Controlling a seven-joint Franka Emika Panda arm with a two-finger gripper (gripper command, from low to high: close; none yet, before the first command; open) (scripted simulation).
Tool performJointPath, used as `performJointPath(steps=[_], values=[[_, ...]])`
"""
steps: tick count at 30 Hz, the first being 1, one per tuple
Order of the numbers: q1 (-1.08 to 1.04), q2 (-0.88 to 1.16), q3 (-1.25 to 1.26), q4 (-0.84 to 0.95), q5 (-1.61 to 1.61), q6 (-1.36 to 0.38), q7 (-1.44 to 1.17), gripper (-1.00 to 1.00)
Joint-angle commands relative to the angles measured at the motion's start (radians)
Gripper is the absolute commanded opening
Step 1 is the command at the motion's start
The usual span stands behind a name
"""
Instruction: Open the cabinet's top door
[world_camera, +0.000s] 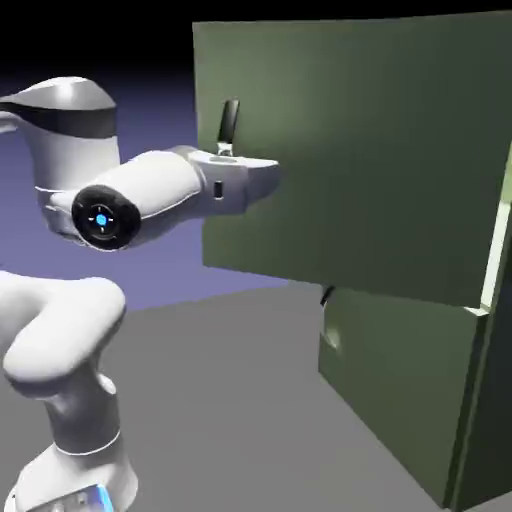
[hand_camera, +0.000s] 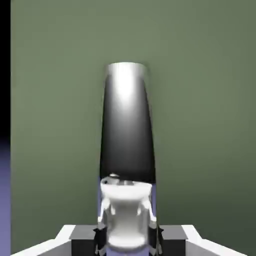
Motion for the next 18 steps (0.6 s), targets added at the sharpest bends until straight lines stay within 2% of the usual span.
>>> performJointPath(steps=[1,8,18], values=[[0.015,0.023,-0.036,0.022,-0.029,-0.03,-0.008,-1.0],[0.175,0.194,-0.29,0.224,-0.208,-0.254,-0.064,-1.0],[0.527,0.374,-0.631,0.565,-0.357,-0.542,-0.109,-1.0]])
